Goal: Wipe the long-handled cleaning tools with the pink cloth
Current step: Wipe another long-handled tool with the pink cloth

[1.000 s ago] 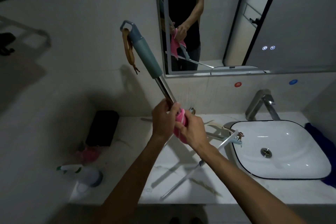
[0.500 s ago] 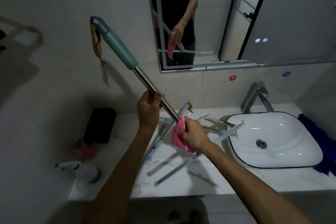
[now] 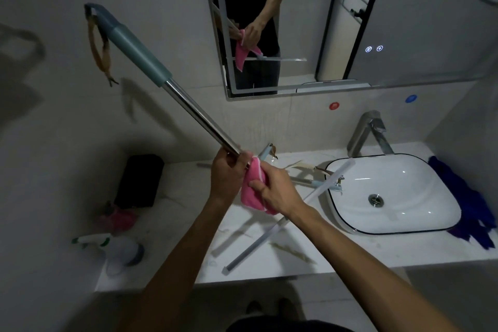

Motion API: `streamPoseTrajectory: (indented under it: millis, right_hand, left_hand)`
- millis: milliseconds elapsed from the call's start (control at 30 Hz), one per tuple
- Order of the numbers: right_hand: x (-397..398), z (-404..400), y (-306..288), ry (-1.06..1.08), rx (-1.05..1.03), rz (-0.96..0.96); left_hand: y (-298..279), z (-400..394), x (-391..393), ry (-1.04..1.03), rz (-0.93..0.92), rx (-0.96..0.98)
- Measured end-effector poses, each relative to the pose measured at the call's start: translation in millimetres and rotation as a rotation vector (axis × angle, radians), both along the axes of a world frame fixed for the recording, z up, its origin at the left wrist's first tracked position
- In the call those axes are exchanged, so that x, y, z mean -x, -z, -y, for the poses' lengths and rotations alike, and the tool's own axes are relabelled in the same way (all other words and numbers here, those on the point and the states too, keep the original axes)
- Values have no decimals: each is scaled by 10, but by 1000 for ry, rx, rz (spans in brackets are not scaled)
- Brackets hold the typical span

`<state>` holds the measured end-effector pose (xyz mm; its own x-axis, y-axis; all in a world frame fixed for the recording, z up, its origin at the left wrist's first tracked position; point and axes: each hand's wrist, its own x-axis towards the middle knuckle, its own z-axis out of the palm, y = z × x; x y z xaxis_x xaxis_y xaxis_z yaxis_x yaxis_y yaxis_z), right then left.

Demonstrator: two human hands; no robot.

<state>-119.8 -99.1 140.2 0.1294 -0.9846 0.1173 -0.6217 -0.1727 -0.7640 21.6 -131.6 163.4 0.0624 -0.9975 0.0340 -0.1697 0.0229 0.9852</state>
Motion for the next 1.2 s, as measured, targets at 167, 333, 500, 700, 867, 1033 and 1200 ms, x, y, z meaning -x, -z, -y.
streamPoseTrajectory:
  millis: [167,333,500,700,867,1033,1200]
  right_hand:
    - [85,-56,58,-2,-33,-31]
    - [183,-108,196,-70,-130,-114]
    - [245,-79,179,-71,-190,-91]
    - [411,-18,20,-116,-378,228]
    - [346,-43,-104,-62,-392,490]
    - [335,26,-246,-78,-297,466]
    - [346,101,-277,-57,-210,183]
  left_hand:
    - [37,1,-19,-27,-107,-15]
    - [8,25,-44,-82,-111,-6]
    - [-64,10,14,-66,-133,5]
    - [-154,23,46,36,-221,-21]
    - [-159,-17,133,119,-158,9]
    - [-189,41,223,84,-192,23]
    - [-332,140,255,30,-206,77]
